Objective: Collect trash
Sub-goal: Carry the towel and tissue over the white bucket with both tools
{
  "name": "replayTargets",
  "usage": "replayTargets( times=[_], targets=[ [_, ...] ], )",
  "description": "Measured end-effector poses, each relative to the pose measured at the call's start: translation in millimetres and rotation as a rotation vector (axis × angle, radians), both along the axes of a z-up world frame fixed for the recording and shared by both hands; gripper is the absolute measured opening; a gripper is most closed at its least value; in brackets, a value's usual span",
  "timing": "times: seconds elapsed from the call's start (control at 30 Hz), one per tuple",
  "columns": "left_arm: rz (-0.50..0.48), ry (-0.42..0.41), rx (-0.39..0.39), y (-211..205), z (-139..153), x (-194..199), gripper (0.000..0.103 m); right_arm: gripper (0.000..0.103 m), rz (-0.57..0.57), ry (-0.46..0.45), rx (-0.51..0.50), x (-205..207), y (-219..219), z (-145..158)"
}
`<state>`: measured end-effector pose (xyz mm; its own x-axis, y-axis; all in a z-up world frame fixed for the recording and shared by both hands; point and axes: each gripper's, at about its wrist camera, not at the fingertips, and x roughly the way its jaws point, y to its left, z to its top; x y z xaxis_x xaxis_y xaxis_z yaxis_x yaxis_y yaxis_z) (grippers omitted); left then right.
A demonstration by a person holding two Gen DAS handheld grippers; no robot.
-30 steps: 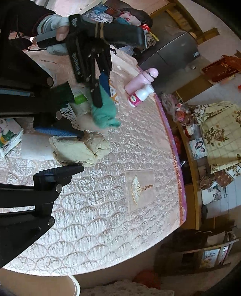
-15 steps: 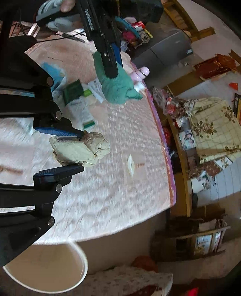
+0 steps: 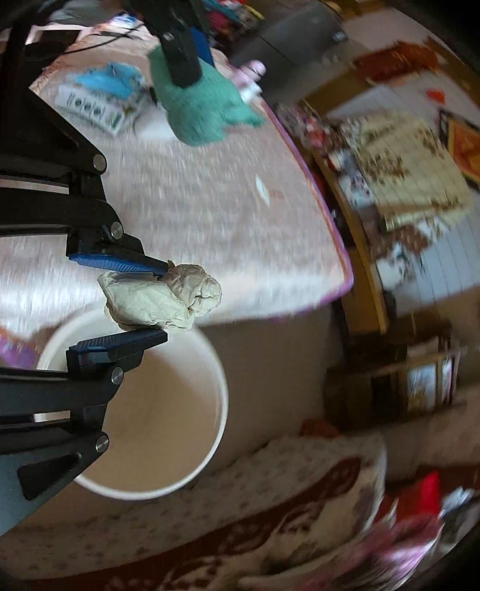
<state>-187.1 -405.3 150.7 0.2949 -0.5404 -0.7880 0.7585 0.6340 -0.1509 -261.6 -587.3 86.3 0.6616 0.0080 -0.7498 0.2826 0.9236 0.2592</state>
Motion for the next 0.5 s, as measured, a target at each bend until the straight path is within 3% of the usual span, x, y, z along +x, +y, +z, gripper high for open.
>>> replayTargets(
  times=[0.27,0.5],
  targets=[
    [-0.006,0.027,0.001,-60.3,-25.6,-9.9,0.036,0.029,-0.12,0.04,0.033,-21.9,-52.8,-25.6],
    [0.002,0.111,-0.037,-89.4,-50.7,-3.8,0.038,0.029,-0.179,0.054,0.046,-26.5,-75.0,-41.5]
  ],
)
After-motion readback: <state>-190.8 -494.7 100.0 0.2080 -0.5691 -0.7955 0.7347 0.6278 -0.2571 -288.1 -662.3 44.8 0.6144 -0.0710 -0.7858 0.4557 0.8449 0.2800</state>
